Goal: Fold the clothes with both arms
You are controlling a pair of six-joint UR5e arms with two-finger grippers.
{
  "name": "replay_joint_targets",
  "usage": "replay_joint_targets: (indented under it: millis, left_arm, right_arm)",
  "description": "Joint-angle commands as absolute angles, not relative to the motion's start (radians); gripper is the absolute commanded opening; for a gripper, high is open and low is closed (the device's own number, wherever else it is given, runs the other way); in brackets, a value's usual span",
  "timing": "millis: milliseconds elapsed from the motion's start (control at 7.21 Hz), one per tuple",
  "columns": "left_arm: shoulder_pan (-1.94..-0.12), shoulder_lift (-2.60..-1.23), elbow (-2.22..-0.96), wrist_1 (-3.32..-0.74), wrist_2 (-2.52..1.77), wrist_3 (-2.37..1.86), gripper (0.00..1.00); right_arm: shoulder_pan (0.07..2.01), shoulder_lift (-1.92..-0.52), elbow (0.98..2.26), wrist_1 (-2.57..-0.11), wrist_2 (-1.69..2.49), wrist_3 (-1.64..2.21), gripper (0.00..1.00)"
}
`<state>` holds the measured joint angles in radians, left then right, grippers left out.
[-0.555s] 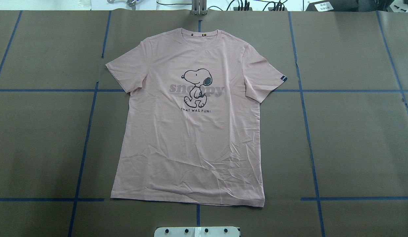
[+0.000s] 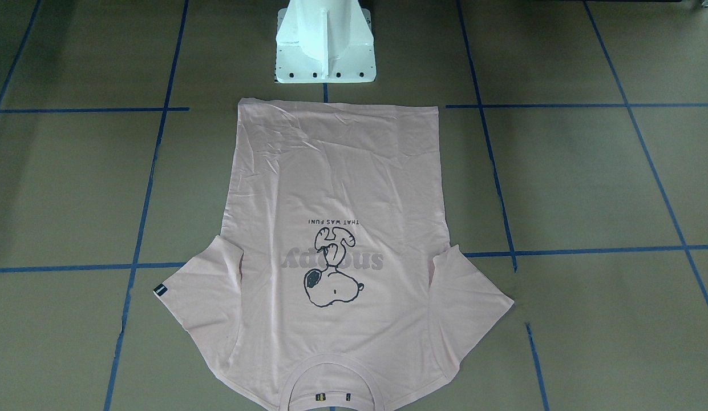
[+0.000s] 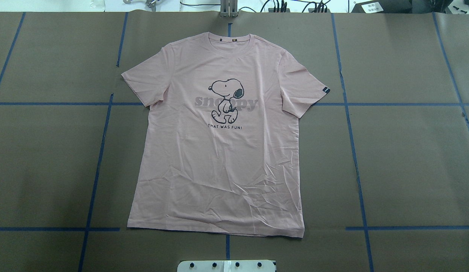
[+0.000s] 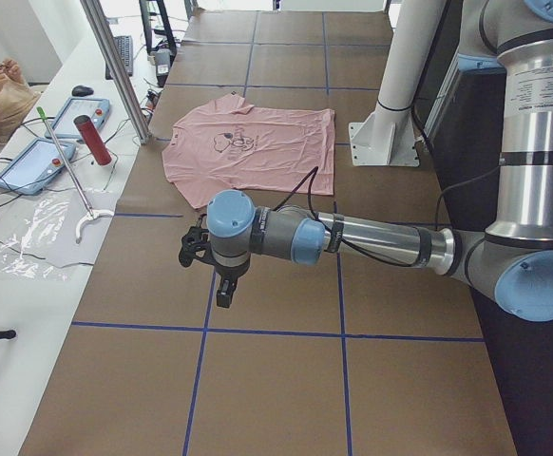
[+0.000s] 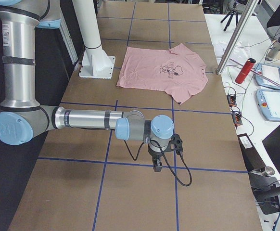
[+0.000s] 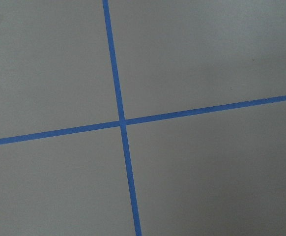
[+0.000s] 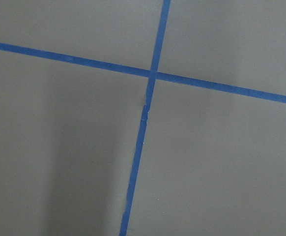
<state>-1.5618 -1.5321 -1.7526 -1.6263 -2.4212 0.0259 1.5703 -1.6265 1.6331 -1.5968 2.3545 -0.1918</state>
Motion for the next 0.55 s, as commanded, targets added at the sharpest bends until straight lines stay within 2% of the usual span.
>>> replay_joint_targets:
  millis: [0, 416]
  left_arm:
    - [-1.555, -1.535, -1.746, -1.621, -2.411, 0.025, 1.0]
    - [-1.554, -1.537, -1.74, -1.634, -2.418, 0.028, 1.0]
  right_arm:
    - [1.569, -1.628, 1.623, -1.563, 2.391, -0.186, 1.0]
    - [1.515, -1.6, 1.632, -1.481, 2.437, -0.044, 1.0]
